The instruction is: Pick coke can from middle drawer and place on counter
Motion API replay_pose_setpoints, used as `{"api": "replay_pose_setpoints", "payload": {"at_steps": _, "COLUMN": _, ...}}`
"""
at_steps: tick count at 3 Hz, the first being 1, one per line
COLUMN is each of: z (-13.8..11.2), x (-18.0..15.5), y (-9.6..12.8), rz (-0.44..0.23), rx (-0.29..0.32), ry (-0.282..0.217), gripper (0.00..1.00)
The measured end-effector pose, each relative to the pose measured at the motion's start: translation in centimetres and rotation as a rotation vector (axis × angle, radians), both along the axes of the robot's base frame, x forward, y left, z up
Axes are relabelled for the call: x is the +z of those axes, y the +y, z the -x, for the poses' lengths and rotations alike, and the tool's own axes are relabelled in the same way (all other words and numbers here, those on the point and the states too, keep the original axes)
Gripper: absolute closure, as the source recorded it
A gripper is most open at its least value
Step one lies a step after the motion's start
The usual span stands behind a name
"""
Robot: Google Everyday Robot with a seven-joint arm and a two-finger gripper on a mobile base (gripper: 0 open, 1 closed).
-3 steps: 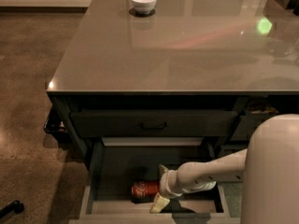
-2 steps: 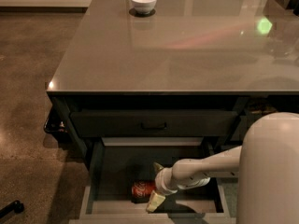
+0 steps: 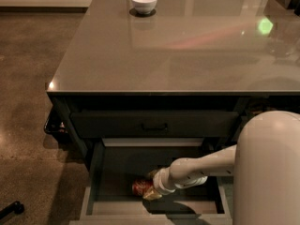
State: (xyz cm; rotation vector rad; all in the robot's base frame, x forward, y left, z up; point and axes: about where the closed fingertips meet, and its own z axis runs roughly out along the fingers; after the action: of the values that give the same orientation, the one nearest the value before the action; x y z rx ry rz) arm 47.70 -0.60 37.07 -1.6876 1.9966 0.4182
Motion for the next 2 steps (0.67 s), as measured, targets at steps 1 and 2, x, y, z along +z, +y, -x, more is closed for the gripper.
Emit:
{"api": "replay_pose_setpoints", "payload": {"at_steps": 1, "z": 0.0, "x": 0.0, "y": 0.0, "rz": 0.0, "rx": 0.0, "ry": 0.0, "gripper": 0.65}}
{"api": "replay_pose_setpoints", "payload": {"at_steps": 2, "z": 0.0, "x": 1.8, "y": -0.8, "rz": -0.043, "rx": -0.018, "ry": -0.02, "gripper": 0.88}}
